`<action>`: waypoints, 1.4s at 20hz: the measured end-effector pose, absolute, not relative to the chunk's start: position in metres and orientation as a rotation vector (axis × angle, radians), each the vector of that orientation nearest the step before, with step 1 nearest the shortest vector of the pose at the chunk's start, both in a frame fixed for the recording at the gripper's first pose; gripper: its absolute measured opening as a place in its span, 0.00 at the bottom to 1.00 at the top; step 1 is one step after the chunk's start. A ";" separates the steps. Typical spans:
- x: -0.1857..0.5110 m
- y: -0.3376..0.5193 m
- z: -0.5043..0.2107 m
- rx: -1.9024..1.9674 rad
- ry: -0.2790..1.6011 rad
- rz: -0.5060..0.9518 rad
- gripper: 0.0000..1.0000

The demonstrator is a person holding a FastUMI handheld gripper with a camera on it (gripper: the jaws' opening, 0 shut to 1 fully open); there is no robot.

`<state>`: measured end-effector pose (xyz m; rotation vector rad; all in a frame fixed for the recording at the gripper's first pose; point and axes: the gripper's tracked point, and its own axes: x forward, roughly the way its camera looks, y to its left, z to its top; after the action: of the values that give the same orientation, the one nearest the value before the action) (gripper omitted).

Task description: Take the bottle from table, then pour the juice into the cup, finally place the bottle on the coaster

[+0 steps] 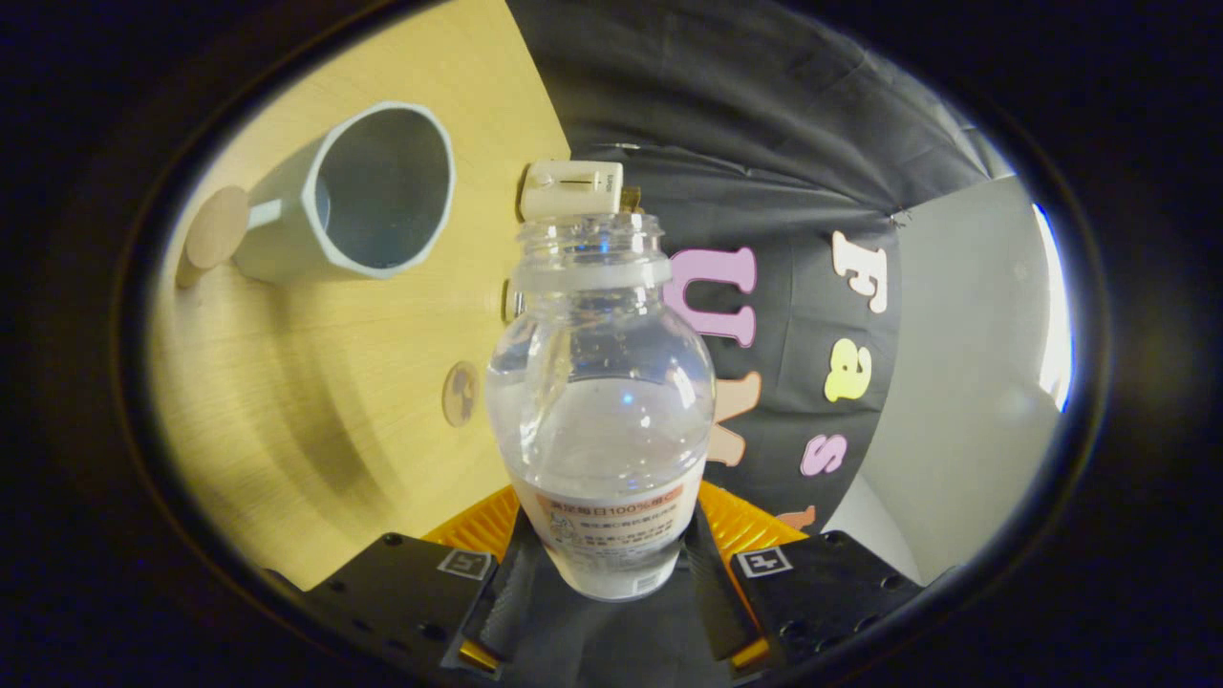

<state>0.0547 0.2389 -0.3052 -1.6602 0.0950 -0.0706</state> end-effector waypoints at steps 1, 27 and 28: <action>0.056 0.239 -0.305 -1.667 0.092 -0.068 0.77; 0.074 0.248 -0.275 -1.816 -0.033 -0.071 0.77; 0.074 0.250 -0.273 -1.820 -0.040 -0.071 0.77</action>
<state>0.0736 0.2501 -0.2725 -1.8201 -0.0401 -0.0709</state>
